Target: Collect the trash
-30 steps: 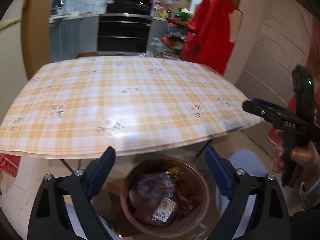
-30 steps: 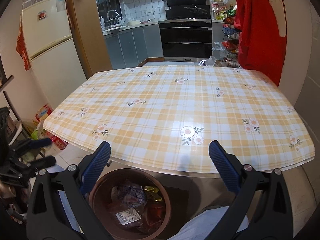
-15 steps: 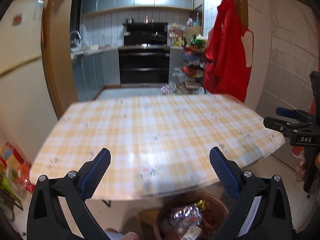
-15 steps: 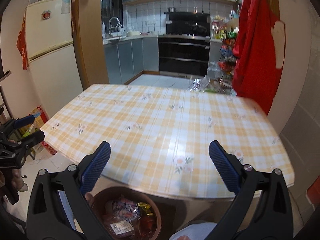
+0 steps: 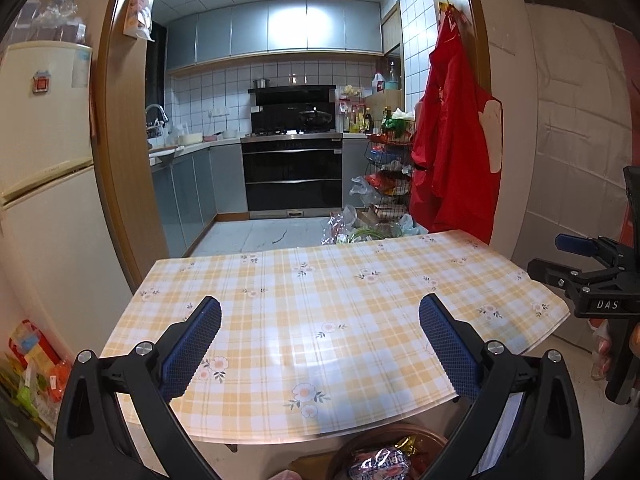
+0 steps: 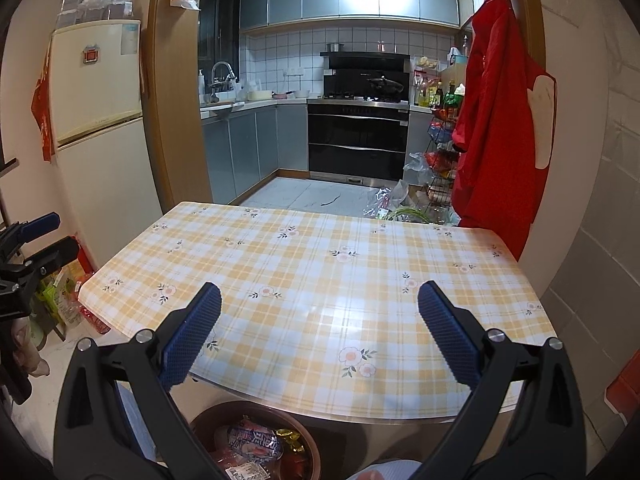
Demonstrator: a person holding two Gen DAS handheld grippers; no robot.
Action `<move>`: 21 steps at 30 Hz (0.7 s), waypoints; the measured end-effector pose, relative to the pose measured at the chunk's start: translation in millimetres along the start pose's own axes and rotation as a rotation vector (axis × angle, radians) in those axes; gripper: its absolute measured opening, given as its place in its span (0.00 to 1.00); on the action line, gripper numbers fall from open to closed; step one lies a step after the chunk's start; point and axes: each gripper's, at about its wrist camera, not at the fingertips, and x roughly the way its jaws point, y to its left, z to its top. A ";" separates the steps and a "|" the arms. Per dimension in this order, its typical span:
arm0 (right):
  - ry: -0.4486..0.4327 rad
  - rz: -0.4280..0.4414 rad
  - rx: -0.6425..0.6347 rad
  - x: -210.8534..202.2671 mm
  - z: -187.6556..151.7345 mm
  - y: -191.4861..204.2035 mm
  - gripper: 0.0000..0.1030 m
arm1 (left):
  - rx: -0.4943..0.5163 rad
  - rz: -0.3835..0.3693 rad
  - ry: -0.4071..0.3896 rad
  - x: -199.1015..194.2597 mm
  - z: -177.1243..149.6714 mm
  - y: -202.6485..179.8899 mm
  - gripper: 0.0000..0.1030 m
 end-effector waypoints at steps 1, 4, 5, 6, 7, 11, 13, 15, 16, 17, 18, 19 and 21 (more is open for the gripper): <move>0.000 -0.001 0.000 0.3 -0.3 0.4 0.94 | 0.004 -0.001 0.000 -0.8 0.3 -1.1 0.94; 0.001 -0.003 0.003 -0.9 0.5 0.2 0.94 | 0.015 -0.003 0.000 -2.2 0.3 -3.0 0.94; 0.001 -0.004 0.005 -1.4 1.2 -0.1 0.94 | 0.019 -0.002 0.000 -2.6 0.4 -3.7 0.94; 0.001 -0.005 0.007 -1.7 2.0 -0.2 0.94 | 0.022 0.000 0.000 -2.2 1.1 -4.0 0.94; 0.001 -0.006 0.009 -1.9 2.5 -0.4 0.94 | 0.025 0.002 -0.001 -2.3 1.0 -4.4 0.94; 0.004 -0.008 0.015 -1.4 3.2 -1.4 0.94 | 0.023 0.007 0.001 -1.6 2.9 -4.3 0.94; 0.001 -0.008 0.016 -1.4 3.1 -2.2 0.94 | 0.024 0.008 0.002 -1.6 3.2 -4.3 0.94; -0.002 -0.012 0.020 -1.9 3.4 -2.7 0.94 | 0.023 0.005 0.002 -1.6 3.2 -3.9 0.94; -0.003 -0.014 0.021 -2.1 3.0 -3.3 0.94 | 0.023 0.006 0.002 -1.5 2.9 -4.0 0.94; -0.004 -0.017 0.022 -2.7 2.4 -2.7 0.94 | 0.023 0.005 0.003 -1.5 3.0 -4.0 0.94; -0.005 -0.019 0.021 -3.1 2.6 -3.0 0.94 | 0.024 0.004 0.003 -1.7 3.4 -3.9 0.94; -0.005 -0.020 0.022 -2.8 2.5 -3.0 0.94 | 0.024 0.003 0.003 -1.3 3.3 -5.1 0.94; -0.008 -0.022 0.023 -4.3 2.7 -3.6 0.94 | 0.025 -0.001 0.004 -1.7 3.7 -5.0 0.94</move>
